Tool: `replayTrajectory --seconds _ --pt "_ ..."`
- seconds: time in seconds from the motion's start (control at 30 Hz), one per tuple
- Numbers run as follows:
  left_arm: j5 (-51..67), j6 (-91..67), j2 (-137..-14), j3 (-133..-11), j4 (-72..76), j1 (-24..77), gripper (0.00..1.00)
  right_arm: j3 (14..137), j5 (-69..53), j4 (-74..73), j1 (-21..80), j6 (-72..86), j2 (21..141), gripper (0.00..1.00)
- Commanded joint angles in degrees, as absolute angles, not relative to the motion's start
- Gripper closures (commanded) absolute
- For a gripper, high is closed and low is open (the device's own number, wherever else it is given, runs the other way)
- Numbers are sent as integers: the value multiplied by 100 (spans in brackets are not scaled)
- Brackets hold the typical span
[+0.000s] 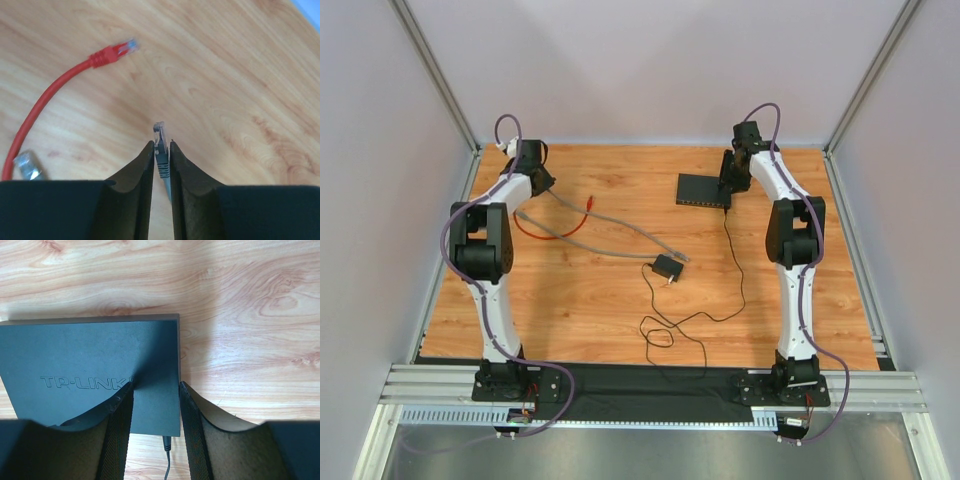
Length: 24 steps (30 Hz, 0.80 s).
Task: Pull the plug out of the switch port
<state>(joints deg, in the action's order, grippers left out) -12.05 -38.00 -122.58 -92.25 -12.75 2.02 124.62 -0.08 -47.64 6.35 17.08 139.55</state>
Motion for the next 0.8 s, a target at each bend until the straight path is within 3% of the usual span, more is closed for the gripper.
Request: replayTrajectory --seconds 0.0,0.33,0.37,0.43,0.63,0.77 --pt "-1590 -3691 -11480 -8939 -1028 333 66 12437 132 -5238 694 1626 14414 57" --pt "-1337 -3622 -10425 -8386 -494 1160 52 12428 79 -5229 686 1600 14423 57" --pt "-1145 -3534 -10311 -8176 -188 1212 35 12428 88 -5229 686 1600 14414 57" --pt "-994 -3507 -10003 -7973 139 1362 27 12428 88 -5229 677 1591 14414 57" --pt "-159 -3945 -10150 -8006 764 2047 30 12410 123 -5221 685 1608 14397 57" --pt "263 -4797 -11088 -8568 931 2653 41 12358 175 -5203 668 1626 14335 57"
